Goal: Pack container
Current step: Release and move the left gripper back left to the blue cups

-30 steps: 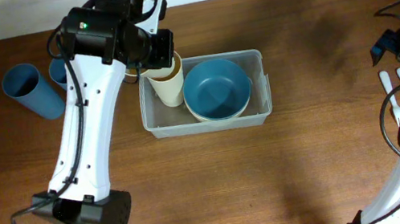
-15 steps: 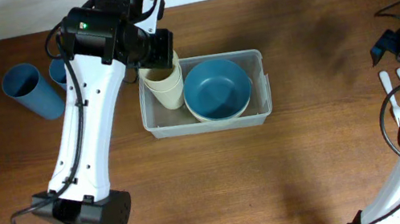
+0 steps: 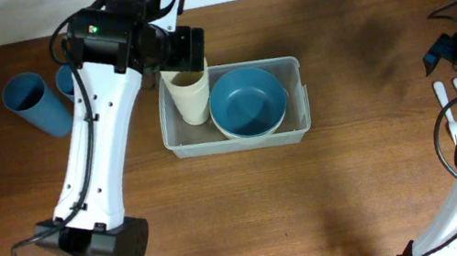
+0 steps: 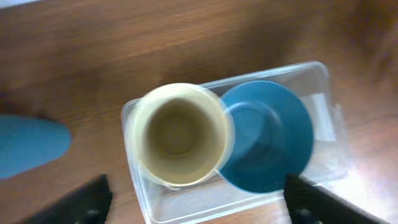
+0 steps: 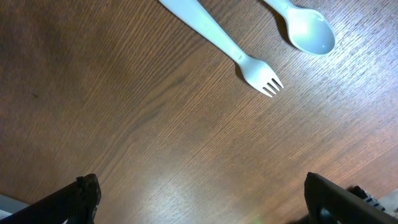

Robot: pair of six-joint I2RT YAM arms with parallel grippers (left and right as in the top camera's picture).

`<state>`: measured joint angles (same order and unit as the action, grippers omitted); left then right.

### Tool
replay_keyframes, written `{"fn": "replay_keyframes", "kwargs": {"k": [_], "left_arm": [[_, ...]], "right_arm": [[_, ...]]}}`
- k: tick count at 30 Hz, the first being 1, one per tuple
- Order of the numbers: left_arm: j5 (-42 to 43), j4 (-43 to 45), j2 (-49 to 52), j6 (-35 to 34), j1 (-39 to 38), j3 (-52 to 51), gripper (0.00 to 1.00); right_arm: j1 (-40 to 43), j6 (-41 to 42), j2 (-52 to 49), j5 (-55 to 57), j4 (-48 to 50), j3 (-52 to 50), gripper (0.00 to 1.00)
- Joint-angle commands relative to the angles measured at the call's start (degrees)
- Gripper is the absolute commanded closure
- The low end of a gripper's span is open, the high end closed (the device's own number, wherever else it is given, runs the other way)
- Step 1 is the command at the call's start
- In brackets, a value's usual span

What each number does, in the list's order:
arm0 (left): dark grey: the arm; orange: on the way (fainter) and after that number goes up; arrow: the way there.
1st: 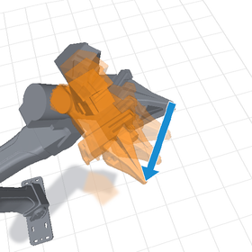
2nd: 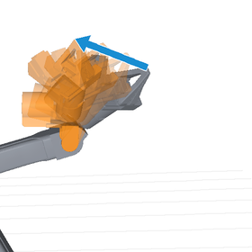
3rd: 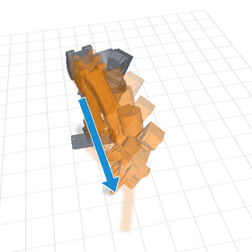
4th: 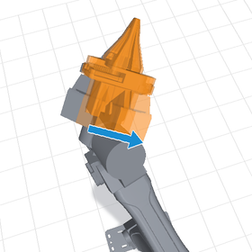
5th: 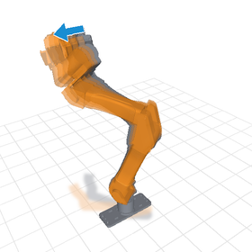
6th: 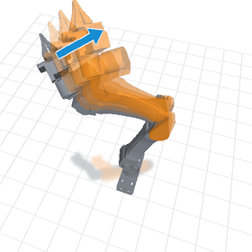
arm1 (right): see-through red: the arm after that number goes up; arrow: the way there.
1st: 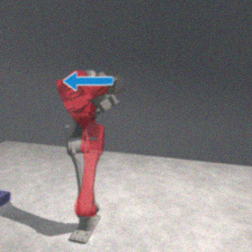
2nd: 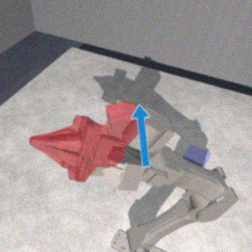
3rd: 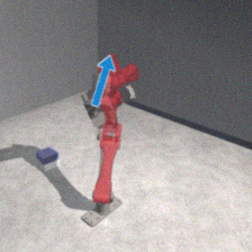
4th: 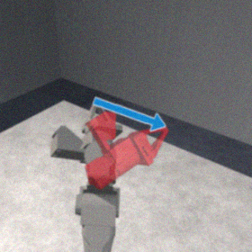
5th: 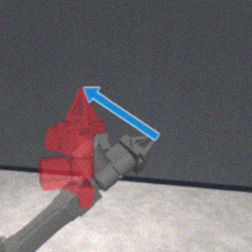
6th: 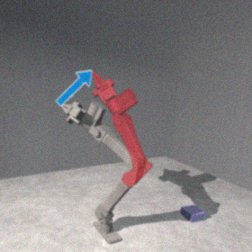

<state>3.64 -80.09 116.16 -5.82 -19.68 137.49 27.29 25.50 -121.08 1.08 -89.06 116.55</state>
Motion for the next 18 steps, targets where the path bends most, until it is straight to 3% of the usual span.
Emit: {"fn": "replay_keyframes", "kwargs": {"k": [1,9,12,18], "left_arm": [[-7.3,-1.0,0.0,-1.6,3.3,0.8,0.00],[-15.7,-7.7,0.0,-11.7,14.6,0.8,0.00],[-15.0,-9.3,0.0,-15.3,19.8,0.8,0.00],[-11.2,-7.9,0.0,-15.4,26.6,0.8,0.00]], "right_arm": [[0.1,0.5,0.7,0.7,0.0,-0.2,0.02],[0.1,0.5,0.7,0.7,0.0,-0.2,0.01],[0.1,0.5,0.7,0.7,0.0,-0.2,0.01],[0.1,0.5,0.7,0.7,0.0,-0.2,0.01]]}}
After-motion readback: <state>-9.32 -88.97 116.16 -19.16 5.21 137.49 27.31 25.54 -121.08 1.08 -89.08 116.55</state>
